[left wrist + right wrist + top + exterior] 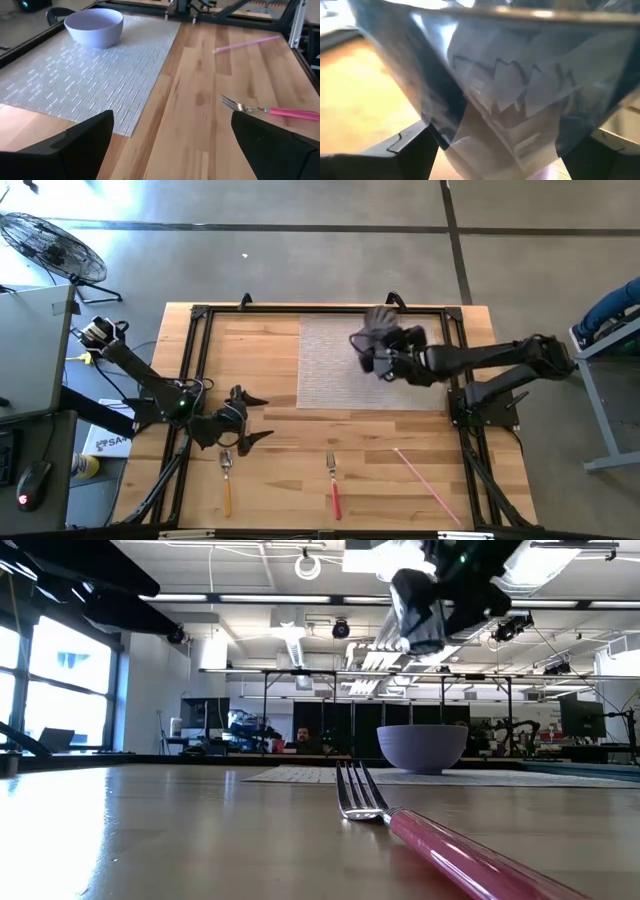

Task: Pick & Place Utensil
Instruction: Put the black cup to the top right of the bowl on the mat

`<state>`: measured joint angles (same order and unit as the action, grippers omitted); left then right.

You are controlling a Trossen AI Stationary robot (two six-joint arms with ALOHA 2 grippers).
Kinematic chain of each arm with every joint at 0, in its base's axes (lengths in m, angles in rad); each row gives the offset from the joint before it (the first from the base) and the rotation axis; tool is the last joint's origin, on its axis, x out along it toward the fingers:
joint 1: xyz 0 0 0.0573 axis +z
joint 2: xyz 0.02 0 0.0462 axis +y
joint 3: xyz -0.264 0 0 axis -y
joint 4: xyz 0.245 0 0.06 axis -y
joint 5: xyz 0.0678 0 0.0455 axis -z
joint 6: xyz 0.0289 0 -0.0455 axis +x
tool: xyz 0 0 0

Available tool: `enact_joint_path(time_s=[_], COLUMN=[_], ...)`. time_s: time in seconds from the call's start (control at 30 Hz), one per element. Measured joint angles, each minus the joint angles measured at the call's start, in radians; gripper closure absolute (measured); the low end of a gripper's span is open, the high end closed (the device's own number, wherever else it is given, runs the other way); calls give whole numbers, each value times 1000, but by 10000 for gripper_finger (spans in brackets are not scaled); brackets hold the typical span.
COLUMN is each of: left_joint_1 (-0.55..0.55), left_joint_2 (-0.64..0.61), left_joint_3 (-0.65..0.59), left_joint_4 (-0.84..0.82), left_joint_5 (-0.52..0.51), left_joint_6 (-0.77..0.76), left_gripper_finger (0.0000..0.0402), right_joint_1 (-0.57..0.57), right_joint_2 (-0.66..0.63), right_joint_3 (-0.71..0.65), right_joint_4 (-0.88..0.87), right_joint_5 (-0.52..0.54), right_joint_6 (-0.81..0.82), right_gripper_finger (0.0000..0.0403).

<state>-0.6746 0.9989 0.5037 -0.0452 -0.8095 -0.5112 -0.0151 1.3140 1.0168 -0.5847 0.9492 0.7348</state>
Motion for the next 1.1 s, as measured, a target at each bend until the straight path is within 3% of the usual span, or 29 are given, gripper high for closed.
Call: enact_joint_path(time_s=[0.27,0.43,0.9,1.1], left_joint_1=[0,0,0,0], left_joint_2=[0,0,0,0], left_joint_3=[0,0,0,0], left_joint_4=[-9,-10,-10,-10], left_joint_5=[40,58,59,37], left_joint_6=[-1,-1,-10,-10], left_gripper_finger=[3,3,3,3], right_joint_1=[-223,-326,-531,-555], right_joint_2=[0,-4,-13,-11], right_joint_3=[-1,-32,-411,-556], right_joint_4=[-305,-324,173,463], right_joint_5=[1,1,-55,-47], right_joint_6=[234,253,242,250], right_gripper_finger=[63,62,62,61])
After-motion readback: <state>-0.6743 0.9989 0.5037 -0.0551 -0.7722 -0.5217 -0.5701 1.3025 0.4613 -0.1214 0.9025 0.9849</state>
